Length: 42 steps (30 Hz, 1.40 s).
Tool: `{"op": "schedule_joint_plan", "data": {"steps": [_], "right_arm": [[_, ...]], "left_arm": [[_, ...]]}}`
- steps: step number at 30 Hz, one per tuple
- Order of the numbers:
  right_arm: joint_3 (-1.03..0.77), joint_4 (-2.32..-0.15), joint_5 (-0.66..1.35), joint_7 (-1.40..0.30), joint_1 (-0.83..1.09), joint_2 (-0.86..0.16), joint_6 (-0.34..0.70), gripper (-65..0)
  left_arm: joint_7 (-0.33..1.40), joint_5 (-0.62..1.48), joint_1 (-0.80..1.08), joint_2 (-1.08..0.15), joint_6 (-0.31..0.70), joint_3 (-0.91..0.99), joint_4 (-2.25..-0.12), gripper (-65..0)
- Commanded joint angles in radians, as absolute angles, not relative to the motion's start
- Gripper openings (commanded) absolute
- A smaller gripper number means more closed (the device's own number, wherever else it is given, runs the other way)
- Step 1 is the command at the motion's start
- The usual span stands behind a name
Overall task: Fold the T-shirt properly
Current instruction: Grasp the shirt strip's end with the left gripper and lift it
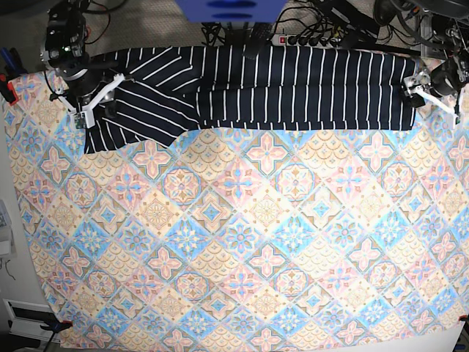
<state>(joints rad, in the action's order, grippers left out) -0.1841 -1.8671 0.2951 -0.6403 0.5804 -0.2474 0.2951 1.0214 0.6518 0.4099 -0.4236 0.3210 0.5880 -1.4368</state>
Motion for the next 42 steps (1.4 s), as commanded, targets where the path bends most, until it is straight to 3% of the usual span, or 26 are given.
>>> {"op": "schedule_joint_plan", "data": {"steps": [1,14,19,29,36,42], "right_arm": [[-0.193,-1.885,0.3,-0.621,0.582,-0.259,0.295,-46.5],[-0.191,-1.885,0.302,-0.621,0.582,-0.259,0.295,-46.5],[-0.193,-1.885,0.302,-0.621,0.582,-0.259,0.295,-46.5],[-0.193,-1.885,0.303,-0.621,0.582,-0.259,0.295,-46.5],[-0.193,-1.885,0.303,-0.621,0.582,-0.259,0.295,-46.5],[-0.194,-1.885,0.303,-0.621,0.582,-0.259,0.295,-46.5]], "left_arm": [[1.01,0.656,0.407,-0.447,0.321,0.596,-1.451,-11.2],[0.966,0.639,0.404,-0.424,0.32,0.501,-1.437,-11.8],[0.964,0.639,0.407,-0.392,0.32,0.453,-1.437,-22.2],[0.964,0.65,0.414,-0.375,0.325,0.46,-1.442,-55.7],[0.969,0.648,0.467,-0.303,0.325,0.55,-1.675,-57.1],[0.977,0.648,0.519,-0.194,0.326,0.501,-1.853,-57.1]]}}
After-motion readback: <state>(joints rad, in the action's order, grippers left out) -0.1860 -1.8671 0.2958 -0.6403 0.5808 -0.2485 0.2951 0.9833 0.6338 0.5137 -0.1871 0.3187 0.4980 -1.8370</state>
